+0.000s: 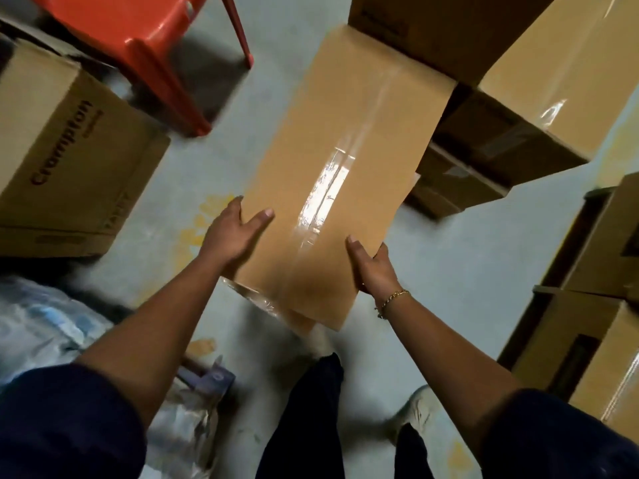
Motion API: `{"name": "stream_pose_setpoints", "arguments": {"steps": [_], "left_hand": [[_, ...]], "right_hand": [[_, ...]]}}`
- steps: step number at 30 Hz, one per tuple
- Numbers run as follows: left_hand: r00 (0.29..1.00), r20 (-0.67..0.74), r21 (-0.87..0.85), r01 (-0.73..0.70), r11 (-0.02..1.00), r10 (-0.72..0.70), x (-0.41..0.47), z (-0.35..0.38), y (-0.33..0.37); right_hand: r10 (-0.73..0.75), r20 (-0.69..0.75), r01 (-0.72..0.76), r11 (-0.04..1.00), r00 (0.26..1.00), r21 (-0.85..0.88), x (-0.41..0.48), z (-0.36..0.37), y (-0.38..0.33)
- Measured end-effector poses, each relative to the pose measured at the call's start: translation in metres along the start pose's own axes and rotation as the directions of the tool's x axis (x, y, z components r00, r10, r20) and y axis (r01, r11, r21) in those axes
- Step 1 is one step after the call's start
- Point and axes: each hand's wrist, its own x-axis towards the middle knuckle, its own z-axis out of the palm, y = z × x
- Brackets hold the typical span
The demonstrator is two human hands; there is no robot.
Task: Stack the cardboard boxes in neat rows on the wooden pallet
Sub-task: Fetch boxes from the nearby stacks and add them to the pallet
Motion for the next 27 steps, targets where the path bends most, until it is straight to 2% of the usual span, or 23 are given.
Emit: {"name": "stream_pose_setpoints", "arguments": {"steps": [5, 12, 19, 27], "left_hand": [[1.0, -0.004, -0.118, 0.016, 0.993, -0.016, 0.007, 0.004, -0.002], [1.0, 0.007, -0.156, -0.025, 0.988, 0.027, 0.006, 0.005, -0.006], [1.0, 0.003, -0.165, -0.019, 0.986, 0.019, -0.055, 0.01, -0.012], [0.999, -0.015, -0.139, -0.045, 0.989, 0.043, -0.147, 0.02, 0.011]], "right_hand": [[0.01, -0.018, -0.008, 0.994, 1.0, 0.105, 0.011, 0.006, 0.012], [-0.013, 0.028, 0.01, 0.995, 1.0, 0.103, 0.01, 0.002, 0.019], [-0.083, 0.075, 0.077, 0.993, 0.994, 0.085, -0.034, -0.025, 0.045], [-0.091, 0.082, 0.082, 0.991, 0.992, 0.108, -0.11, -0.081, 0.066]]}}
